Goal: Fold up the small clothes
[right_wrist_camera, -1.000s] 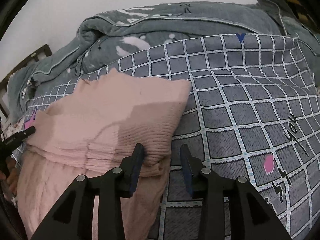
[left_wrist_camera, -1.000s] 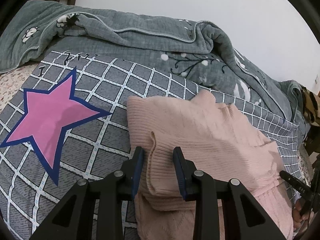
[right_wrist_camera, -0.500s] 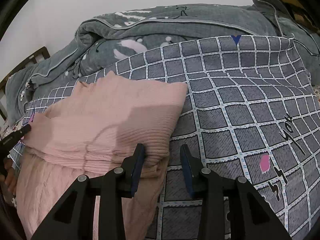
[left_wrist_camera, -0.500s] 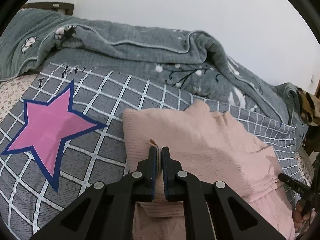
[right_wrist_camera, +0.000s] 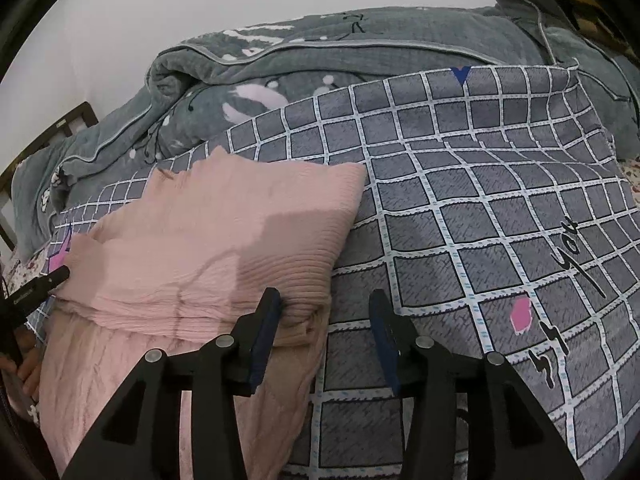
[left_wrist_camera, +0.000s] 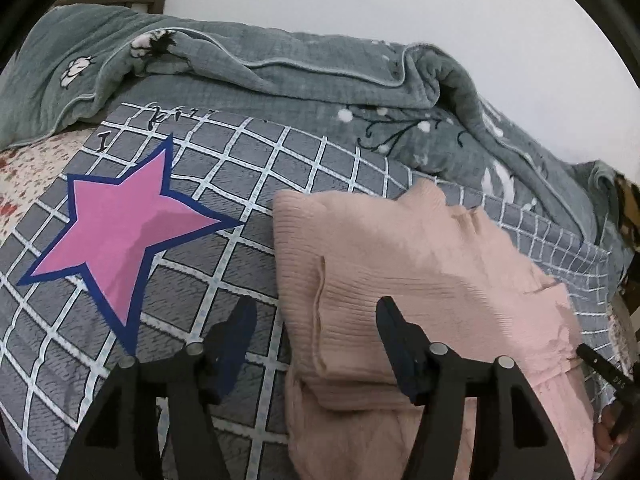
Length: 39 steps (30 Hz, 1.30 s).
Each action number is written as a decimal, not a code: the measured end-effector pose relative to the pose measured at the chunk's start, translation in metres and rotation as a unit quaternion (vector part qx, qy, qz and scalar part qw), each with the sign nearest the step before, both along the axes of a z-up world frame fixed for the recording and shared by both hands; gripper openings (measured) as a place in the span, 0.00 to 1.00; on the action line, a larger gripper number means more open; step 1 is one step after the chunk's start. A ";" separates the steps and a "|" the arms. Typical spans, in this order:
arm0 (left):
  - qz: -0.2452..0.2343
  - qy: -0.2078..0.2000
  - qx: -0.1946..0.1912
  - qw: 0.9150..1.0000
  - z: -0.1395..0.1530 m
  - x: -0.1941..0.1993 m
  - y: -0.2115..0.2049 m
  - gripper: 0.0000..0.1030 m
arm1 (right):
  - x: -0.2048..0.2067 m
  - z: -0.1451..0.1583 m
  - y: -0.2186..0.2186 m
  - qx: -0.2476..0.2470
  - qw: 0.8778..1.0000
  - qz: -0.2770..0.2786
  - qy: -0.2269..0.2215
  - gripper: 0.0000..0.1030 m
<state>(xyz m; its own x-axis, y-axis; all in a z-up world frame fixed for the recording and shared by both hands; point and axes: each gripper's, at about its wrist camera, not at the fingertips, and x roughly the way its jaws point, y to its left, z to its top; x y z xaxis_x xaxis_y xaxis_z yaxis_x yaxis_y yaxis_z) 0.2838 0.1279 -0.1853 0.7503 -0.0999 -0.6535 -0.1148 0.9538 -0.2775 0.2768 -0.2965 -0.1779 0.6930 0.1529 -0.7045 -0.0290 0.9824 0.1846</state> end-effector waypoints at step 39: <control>-0.033 -0.054 0.028 0.998 0.015 -0.196 -0.035 0.60 | -0.186 0.019 0.003 -0.003 0.998 0.027 -0.062 0.44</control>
